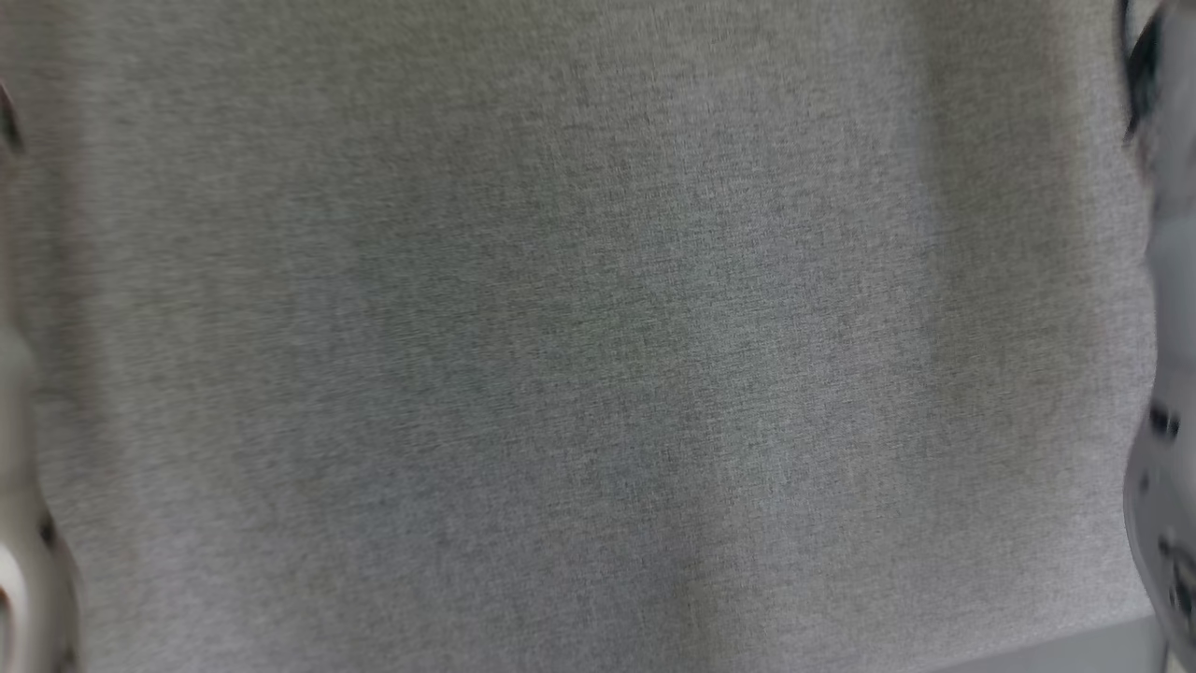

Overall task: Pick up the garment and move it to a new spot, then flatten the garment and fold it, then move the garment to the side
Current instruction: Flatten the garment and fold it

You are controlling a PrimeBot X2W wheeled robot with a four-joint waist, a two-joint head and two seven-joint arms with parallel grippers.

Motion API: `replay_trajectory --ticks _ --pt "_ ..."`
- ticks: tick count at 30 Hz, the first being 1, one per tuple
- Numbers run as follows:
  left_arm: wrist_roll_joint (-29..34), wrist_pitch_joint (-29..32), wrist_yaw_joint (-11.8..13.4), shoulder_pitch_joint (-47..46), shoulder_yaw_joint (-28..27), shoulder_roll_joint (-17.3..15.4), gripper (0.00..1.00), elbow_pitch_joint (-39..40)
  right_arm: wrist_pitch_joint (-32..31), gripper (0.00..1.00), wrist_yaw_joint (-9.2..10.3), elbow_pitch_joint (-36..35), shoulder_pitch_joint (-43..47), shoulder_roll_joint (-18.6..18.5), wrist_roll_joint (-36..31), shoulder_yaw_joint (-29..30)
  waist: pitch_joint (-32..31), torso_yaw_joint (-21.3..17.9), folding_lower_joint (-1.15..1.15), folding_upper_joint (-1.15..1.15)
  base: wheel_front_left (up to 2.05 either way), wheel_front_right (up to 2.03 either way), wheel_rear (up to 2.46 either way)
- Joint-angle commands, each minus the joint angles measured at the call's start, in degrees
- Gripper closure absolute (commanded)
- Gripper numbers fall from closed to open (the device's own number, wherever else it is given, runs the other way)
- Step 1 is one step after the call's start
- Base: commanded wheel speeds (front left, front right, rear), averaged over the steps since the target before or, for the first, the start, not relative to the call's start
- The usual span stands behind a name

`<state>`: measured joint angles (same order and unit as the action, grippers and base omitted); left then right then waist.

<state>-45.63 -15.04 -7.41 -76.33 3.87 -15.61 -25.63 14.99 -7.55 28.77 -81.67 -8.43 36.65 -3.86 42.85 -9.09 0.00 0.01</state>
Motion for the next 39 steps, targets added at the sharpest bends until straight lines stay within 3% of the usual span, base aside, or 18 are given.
replay_trajectory --ticks 1,4,8,11,18,25,32,39 --pt "-1.03 -0.12 -0.01 4.19 0.18 -0.61 1.00 2.03 0.14 1.00 0.13 -1.08 3.63 -1.74 1.55 -1.50 -3.78 1.52 0.00 -0.01 0.00 0.00 0.00" --pt "-3.85 -0.13 -0.02 12.29 0.56 -0.57 1.00 5.62 -0.12 1.00 0.13 -3.77 10.68 -3.95 4.02 -3.31 -7.70 2.38 0.00 -0.01 0.00 0.00 0.00" --pt "-5.80 -0.15 0.01 24.51 1.67 -0.61 1.00 9.04 -2.51 1.00 0.13 -6.61 22.88 -7.34 1.82 -5.52 -13.88 2.99 0.00 -0.01 0.00 0.00 0.00" --pt "-6.56 -0.14 0.03 36.57 2.62 0.98 1.00 10.78 -6.68 1.00 0.13 -9.78 36.95 -7.74 0.71 -2.68 -19.88 3.55 0.00 -0.01 0.00 0.00 0.00" --pt "-7.13 -0.13 0.02 54.19 3.09 4.75 1.00 12.17 -14.70 1.00 0.13 -15.86 57.58 -2.88 -3.91 5.69 -28.19 3.17 0.00 -0.01 0.00 0.00 0.00" --pt "-6.18 -0.13 0.02 64.34 4.68 7.23 1.00 12.74 -21.51 1.00 0.13 -20.54 67.98 2.73 -12.36 14.42 -33.96 3.72 0.00 -0.01 0.00 0.00 0.00" --pt "-4.05 -0.13 0.03 72.11 7.22 7.13 1.00 12.25 -33.12 1.00 0.13 -27.11 77.48 5.41 -20.34 19.20 -38.59 4.25 0.00 -0.01 0.00 0.00 0.00" --pt "-0.50 0.14 0.87 75.72 9.80 5.15 1.00 9.35 -40.88 1.00 0.13 -30.15 83.92 5.52 -20.27 19.29 -40.51 4.23 0.00 -0.01 0.00 0.00 0.00"
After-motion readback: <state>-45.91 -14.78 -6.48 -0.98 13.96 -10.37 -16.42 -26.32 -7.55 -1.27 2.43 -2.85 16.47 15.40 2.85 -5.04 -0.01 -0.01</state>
